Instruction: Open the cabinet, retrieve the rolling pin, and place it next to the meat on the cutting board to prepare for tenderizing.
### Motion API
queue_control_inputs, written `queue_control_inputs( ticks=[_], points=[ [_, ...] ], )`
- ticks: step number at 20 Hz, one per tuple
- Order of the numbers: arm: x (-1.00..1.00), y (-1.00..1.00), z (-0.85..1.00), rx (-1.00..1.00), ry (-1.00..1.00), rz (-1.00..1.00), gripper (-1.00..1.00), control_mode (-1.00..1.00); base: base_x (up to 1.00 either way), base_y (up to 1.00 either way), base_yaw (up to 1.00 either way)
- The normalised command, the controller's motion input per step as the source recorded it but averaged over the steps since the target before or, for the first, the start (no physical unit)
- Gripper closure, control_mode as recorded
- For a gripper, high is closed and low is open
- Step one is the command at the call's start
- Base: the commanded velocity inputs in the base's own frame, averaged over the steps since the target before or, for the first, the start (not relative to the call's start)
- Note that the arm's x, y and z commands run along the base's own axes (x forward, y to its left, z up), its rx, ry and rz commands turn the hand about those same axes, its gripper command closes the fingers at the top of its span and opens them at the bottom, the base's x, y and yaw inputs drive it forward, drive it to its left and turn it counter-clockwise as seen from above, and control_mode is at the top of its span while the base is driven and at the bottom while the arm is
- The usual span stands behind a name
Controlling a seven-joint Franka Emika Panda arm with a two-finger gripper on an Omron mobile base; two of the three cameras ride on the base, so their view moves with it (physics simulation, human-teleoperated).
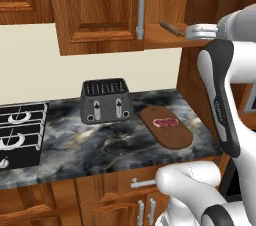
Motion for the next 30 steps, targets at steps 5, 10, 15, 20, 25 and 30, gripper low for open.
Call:
queue_control_inputs(
  ticks=[5,10,15,20,25,30],
  points=[
    [0.39,-0.12,0.00,-0.07,0.02,0.00,-1.00,-1.00,0.00,0.00,0.00],
    [0.37,-0.09,0.00,-0.05,0.02,0.00,-1.00,-1.00,0.00,0.00,0.00],
    [0.40,-0.14,0.00,0.00,0.04,0.01,-1.00,-1.00,0.00,0.00,0.00],
    [0.38,-0.16,-0.01,0.00,0.03,0.05,-1.00,-1.00,0.00,0.00,0.00],
    [0.43,-0.06,-0.05,0.00,0.01,0.05,-1.00,-1.00,0.00,0.00,0.00],
    [0.33,0.00,-0.20,0.00,0.01,0.01,-1.00,-1.00,0.00,0.00,0.00]
  ],
)
